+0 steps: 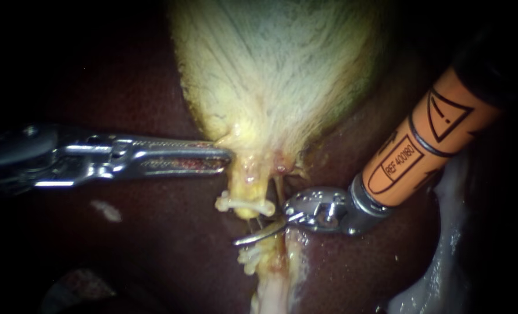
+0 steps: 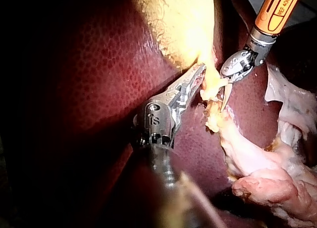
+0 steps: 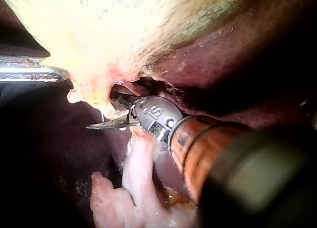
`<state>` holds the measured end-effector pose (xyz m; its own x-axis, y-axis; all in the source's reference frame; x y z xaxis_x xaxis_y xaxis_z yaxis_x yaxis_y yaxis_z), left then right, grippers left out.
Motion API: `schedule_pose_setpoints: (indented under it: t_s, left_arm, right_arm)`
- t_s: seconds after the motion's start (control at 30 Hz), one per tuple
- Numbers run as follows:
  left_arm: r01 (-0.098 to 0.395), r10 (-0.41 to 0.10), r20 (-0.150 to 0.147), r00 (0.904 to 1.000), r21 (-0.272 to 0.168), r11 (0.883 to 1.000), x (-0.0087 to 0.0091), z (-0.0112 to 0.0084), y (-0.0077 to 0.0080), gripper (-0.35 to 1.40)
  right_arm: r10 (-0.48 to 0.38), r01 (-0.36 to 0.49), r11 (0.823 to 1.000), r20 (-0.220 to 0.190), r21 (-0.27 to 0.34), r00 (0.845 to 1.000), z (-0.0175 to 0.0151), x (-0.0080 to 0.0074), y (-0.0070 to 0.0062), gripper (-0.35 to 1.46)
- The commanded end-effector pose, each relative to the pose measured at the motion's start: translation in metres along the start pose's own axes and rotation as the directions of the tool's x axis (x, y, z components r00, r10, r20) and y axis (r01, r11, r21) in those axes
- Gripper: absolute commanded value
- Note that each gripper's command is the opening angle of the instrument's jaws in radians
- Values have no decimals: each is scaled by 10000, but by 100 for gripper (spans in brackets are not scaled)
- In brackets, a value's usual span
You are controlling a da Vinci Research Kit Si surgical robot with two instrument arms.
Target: Go back from the cut left tube
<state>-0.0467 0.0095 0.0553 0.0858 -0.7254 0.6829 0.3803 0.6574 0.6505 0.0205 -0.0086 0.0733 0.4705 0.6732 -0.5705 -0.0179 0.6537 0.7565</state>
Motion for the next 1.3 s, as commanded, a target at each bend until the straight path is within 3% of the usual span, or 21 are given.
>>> schedule_pose_setpoints:
  t_s: [0.03, 0.27, 0.43, 0.6, 0.73, 0.83, 1.03, 1.3]
  left_arm:
    - [-1, 1, 0, 10000, 1, 10000, 0, 0, 0, -35]
    - [-1, 1, -1, 10000, 5, 10000, 1, 0, 2, -35]
    - [1, -1, -2, 10000, 14, 10000, 1, 0, 4, -35]
    - [5, -5, -7, 10000, 36, 10000, 2, -1, 10, -35]
    - [5, -5, -8, 10000, 40, 10000, 2, -2, 11, -35]
    - [5, -5, -8, 10000, 41, 10000, 2, -1, 12, -35]
    - [5, -5, -9, 10000, 51, 10000, 3, -2, 14, -35]
    - [7, -7, -11, 10000, 57, 10000, 2, -3, 15, -35]
  right_arm:
    - [-58, 58, 10000, -4, -6, 10000, 0, 0, -1, 84]
    - [-73, 73, 10000, 13, 43, 10000, 1, 1, -13, 84]
    - [-289, 286, 9993, 119, 245, 9995, 3, -5, -31, 99]
    - [-1256, 1251, 9915, 117, 363, 9920, -4, -15, -42, 116]
    - [-1962, 1962, 9806, 10, -11, 9806, -28, -22, -47, 123]
    - [-2381, 2375, 9703, -76, -453, 9712, -47, -26, -45, 125]
    - [-3474, 3455, 9317, 28, -1122, 9377, -83, -27, -28, 128]
    - [-4518, 4500, 8696, 399, -2032, 8912, -129, -3, -11, 130]
